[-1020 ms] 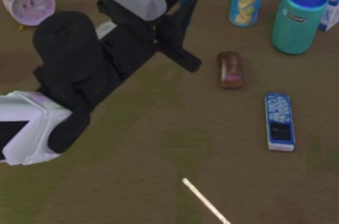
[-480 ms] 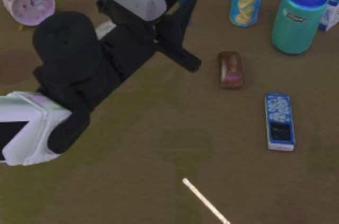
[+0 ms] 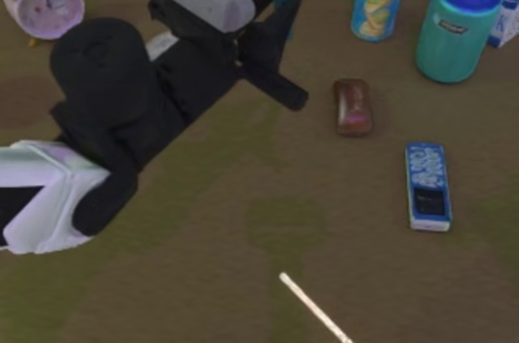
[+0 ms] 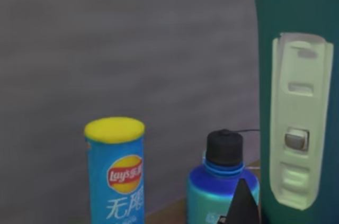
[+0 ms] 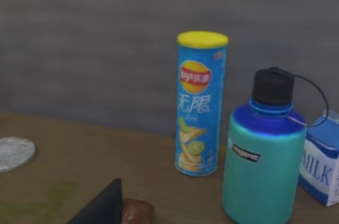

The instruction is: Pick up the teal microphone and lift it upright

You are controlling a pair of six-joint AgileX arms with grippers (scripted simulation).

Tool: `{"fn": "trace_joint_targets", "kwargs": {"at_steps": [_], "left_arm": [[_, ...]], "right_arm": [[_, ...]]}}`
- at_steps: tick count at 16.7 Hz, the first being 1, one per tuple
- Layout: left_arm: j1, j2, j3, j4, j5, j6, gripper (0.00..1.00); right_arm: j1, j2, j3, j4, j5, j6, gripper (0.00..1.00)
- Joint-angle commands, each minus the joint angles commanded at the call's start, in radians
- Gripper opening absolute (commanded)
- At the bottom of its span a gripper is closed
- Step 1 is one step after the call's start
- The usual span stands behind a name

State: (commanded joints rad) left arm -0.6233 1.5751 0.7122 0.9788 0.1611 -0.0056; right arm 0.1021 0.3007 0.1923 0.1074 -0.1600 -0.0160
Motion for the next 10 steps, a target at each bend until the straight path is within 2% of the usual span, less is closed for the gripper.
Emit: {"fn": "trace_joint_targets", "kwargs": {"at_steps": [7, 10], "left_arm": [[0.000, 0.000, 0.000, 0.000, 0.000, 0.000, 0.00], [0.000, 0.000, 0.000, 0.000, 0.000, 0.000, 0.00]], "right_arm": [[0.169, 0.589, 0.361, 0.221, -0.265, -0.028, 1.00], [0.231, 0.798, 0.491, 0.299, -0.362, -0.042, 1.00]]}}
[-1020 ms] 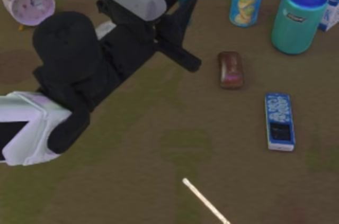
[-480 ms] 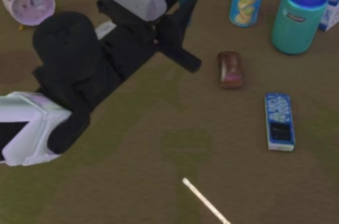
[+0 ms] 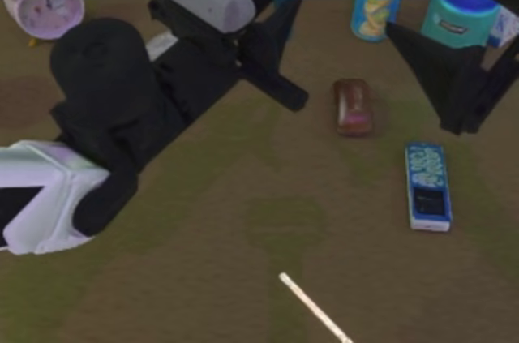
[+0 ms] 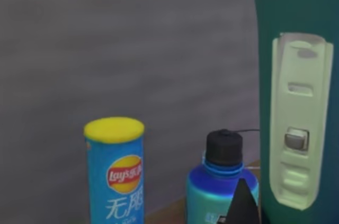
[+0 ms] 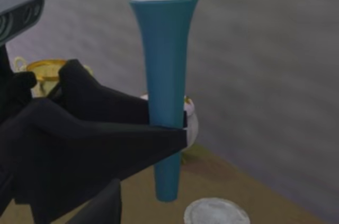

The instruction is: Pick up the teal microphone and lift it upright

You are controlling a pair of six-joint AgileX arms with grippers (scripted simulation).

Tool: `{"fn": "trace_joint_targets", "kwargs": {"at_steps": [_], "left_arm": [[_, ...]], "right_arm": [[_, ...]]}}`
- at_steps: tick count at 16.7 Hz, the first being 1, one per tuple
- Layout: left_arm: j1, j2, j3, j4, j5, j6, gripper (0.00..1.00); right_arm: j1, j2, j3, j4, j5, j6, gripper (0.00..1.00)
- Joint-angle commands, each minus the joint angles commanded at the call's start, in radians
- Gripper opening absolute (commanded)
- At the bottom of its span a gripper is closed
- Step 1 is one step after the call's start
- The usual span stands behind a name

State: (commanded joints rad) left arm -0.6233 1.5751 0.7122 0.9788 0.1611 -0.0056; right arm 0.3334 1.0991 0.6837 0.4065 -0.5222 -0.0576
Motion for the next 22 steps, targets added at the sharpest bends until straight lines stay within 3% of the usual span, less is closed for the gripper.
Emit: {"fn": "trace_joint_targets", "kwargs": {"at_steps": [3, 5, 11, 14, 20, 22], "left_arm": [[0.000, 0.000, 0.000, 0.000, 0.000, 0.000, 0.00], [0.000, 0.000, 0.000, 0.000, 0.000, 0.000, 0.00], [0.000, 0.000, 0.000, 0.000, 0.000, 0.000, 0.00], [0.000, 0.000, 0.000, 0.000, 0.000, 0.000, 0.00], [0.000, 0.000, 0.000, 0.000, 0.000, 0.000, 0.00], [0.000, 0.000, 0.000, 0.000, 0.000, 0.000, 0.00]], "right_arm": [[0.044, 0.139, 0.083, 0.047, -0.068, -0.009, 1.00], [0.059, 0.188, 0.110, 0.061, -0.092, -0.011, 1.00], [0.059, 0.198, 0.114, 0.062, -0.094, -0.011, 1.00], [0.097, 0.270, 0.181, 0.076, -0.060, -0.010, 1.00], [0.212, 0.518, 0.385, 0.112, 0.059, -0.006, 1.00], [0.226, 0.540, 0.407, 0.115, 0.073, -0.005, 1.00]]}}
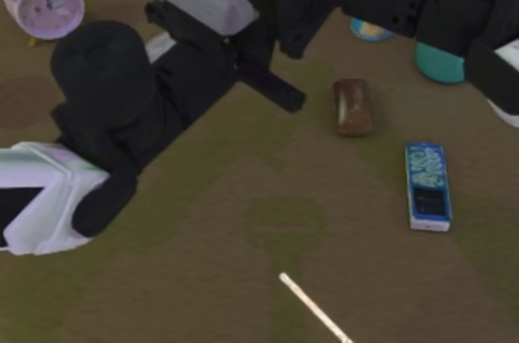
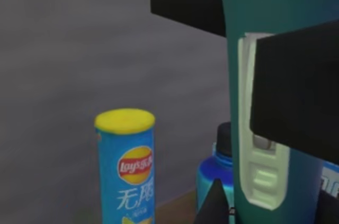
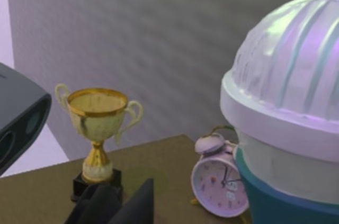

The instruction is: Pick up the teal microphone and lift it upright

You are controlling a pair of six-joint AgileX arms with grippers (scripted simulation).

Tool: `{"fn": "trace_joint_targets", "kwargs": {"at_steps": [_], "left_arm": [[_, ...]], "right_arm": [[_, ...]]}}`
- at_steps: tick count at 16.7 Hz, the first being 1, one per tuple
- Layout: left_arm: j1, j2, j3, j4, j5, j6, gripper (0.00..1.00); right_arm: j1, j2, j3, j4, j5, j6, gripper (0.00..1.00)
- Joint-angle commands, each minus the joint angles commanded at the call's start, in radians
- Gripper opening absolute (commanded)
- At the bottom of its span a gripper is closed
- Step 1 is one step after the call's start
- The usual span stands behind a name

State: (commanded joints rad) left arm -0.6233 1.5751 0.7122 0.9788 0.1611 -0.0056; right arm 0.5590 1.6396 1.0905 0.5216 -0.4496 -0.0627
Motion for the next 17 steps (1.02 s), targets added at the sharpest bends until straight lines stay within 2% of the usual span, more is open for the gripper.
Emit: {"fn": "trace_joint_targets", "kwargs": {"at_steps": [3, 16, 17], "left_arm": [[0.000, 0.000, 0.000, 0.000, 0.000, 0.000, 0.00], [0.000, 0.000, 0.000, 0.000, 0.000, 0.000, 0.00], [0.000, 0.000, 0.000, 0.000, 0.000, 0.000, 0.00]], "right_arm": [[0.000, 0.000, 0.000, 0.000, 0.000, 0.000, 1.00], [0.000, 0.000, 0.000, 0.000, 0.000, 0.000, 0.02], [0.000, 0.000, 0.000, 0.000, 0.000, 0.000, 0.00]]}}
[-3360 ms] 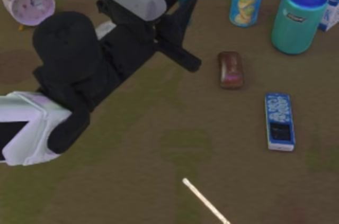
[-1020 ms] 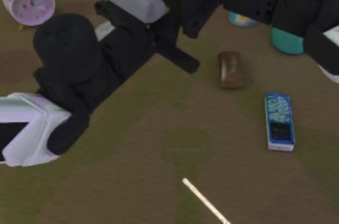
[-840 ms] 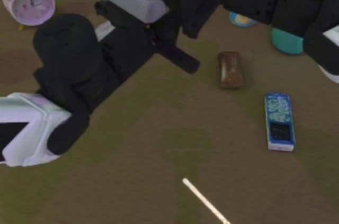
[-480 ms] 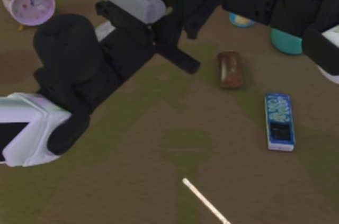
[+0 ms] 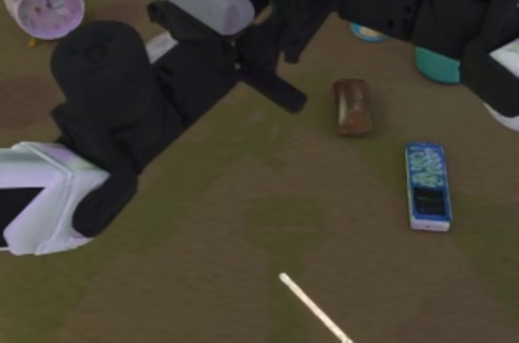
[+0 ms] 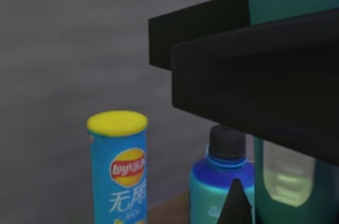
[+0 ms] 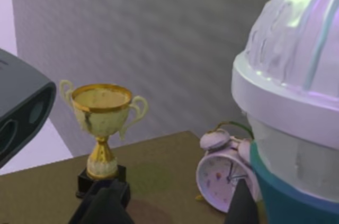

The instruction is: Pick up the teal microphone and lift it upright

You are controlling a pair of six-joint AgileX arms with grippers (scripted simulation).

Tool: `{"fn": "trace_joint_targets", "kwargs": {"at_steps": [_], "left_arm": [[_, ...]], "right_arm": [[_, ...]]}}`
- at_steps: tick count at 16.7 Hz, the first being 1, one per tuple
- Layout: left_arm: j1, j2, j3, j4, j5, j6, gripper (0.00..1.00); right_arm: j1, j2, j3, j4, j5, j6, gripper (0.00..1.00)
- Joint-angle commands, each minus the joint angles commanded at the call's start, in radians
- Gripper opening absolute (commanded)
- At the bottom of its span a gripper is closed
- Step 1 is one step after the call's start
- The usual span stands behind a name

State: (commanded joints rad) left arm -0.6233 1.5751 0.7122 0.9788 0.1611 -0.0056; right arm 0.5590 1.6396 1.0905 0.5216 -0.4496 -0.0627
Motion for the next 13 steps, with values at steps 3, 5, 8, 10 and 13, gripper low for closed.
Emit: {"fn": "trace_joint_targets", "kwargs": {"at_steps": [3, 5, 8, 10, 13], "left_arm": [[0.000, 0.000, 0.000, 0.000, 0.000, 0.000, 0.00], [0.000, 0.000, 0.000, 0.000, 0.000, 0.000, 0.00], [0.000, 0.000, 0.000, 0.000, 0.000, 0.000, 0.00], [0.000, 0.000, 0.000, 0.000, 0.000, 0.000, 0.15], [0.000, 0.000, 0.000, 0.000, 0.000, 0.000, 0.38]], "right_arm": [[0.000, 0.000, 0.000, 0.000, 0.000, 0.000, 0.00], [0.000, 0.000, 0.000, 0.000, 0.000, 0.000, 0.00], [0.000, 0.000, 0.000, 0.000, 0.000, 0.000, 0.00], [0.000, 0.000, 0.000, 0.000, 0.000, 0.000, 0.00], [0.000, 0.000, 0.000, 0.000, 0.000, 0.000, 0.00]]}}
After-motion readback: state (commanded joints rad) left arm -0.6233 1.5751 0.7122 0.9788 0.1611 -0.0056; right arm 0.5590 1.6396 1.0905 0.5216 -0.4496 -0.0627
